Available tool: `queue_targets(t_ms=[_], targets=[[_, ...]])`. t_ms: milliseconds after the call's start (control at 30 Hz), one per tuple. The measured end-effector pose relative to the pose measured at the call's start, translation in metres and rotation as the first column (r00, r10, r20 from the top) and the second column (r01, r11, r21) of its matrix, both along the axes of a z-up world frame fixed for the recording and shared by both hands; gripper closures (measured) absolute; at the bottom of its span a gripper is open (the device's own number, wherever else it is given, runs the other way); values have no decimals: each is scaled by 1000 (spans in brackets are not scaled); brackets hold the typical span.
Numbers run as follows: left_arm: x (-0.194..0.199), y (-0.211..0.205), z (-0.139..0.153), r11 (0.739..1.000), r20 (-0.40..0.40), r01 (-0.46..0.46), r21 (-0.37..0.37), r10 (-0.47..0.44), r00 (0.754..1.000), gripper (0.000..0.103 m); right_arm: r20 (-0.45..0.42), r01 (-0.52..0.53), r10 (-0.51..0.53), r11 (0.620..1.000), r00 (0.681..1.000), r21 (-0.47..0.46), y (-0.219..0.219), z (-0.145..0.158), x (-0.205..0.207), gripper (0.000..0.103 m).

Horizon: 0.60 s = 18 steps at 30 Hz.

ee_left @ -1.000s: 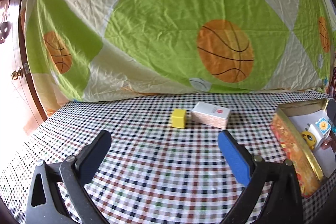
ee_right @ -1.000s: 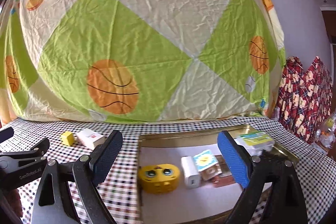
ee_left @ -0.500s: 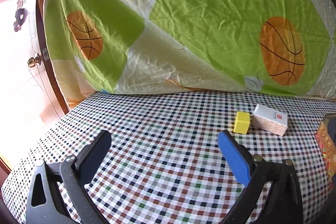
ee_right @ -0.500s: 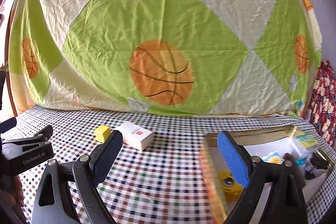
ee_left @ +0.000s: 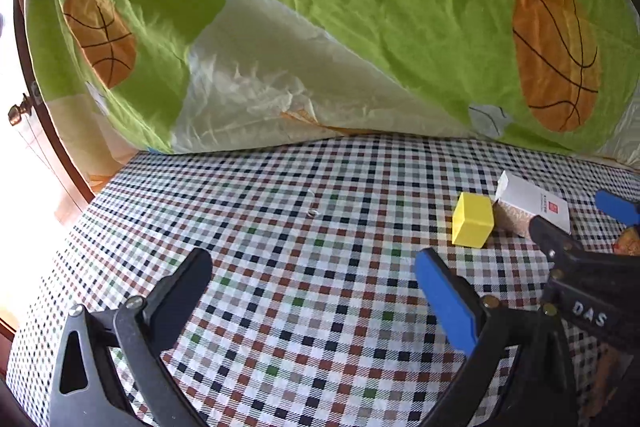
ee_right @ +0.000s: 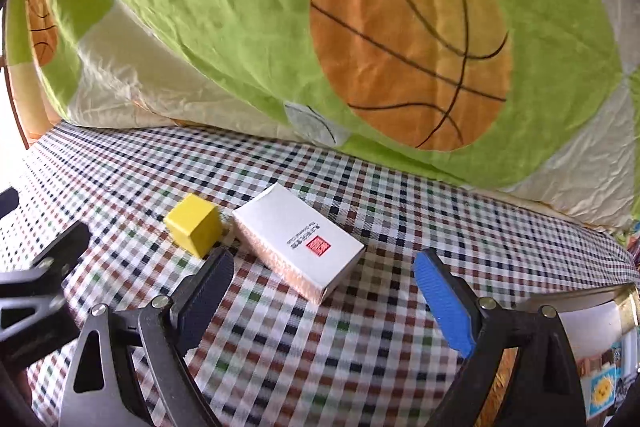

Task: Organize rigid objects
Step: 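Grasp the white printed box with the right tool, then grasp the yellow cube with the left tool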

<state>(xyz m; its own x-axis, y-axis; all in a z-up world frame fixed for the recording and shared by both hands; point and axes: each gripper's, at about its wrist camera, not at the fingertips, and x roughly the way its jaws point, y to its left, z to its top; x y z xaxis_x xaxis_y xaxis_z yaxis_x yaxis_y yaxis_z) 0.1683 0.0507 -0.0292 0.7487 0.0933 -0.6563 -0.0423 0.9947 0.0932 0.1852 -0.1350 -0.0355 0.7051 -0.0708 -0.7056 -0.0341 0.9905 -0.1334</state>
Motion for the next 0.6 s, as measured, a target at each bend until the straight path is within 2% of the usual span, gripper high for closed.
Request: queue_targets(t_ms=[167, 267, 300, 333, 367, 433, 533, 600], targets=[[5, 3, -5, 999, -42, 4, -55, -6, 999, 1, -123, -52, 56, 998, 991, 30, 1, -19, 33, 10], [8, 0, -7, 998, -53, 20, -56, -23, 998, 1, -143, -78, 82, 996, 986, 39, 7, -23, 42, 10], [9, -2, -7, 998, -53, 27, -56, -30, 998, 1, -140, -84, 90, 995, 986, 50, 8, -23, 42, 17], [10, -2, -7, 998, -53, 33, -54, -36, 998, 1, -134, -91, 100, 993, 986, 69, 8, -22, 39, 31], [11, -3, -7, 998, -52, 38, -56, -41, 998, 1, -134, -90, 102, 992, 986, 94, 7, -22, 37, 38], [12, -4, -8, 996, -50, 54, -68, -58, 997, 1, -130, -67, 82, 991, 988, 113, 6, -21, 26, 60], [10, -4, -6, 995, -46, 68, -75, -71, 996, 1, -111, -37, 50, 992, 993, 117, 6, -19, 0, 60], [7, -8, -5, 993, -37, 90, -71, -93, 995, 1, -61, -13, 21, 990, 998, 140, 1, -11, -17, 60]])
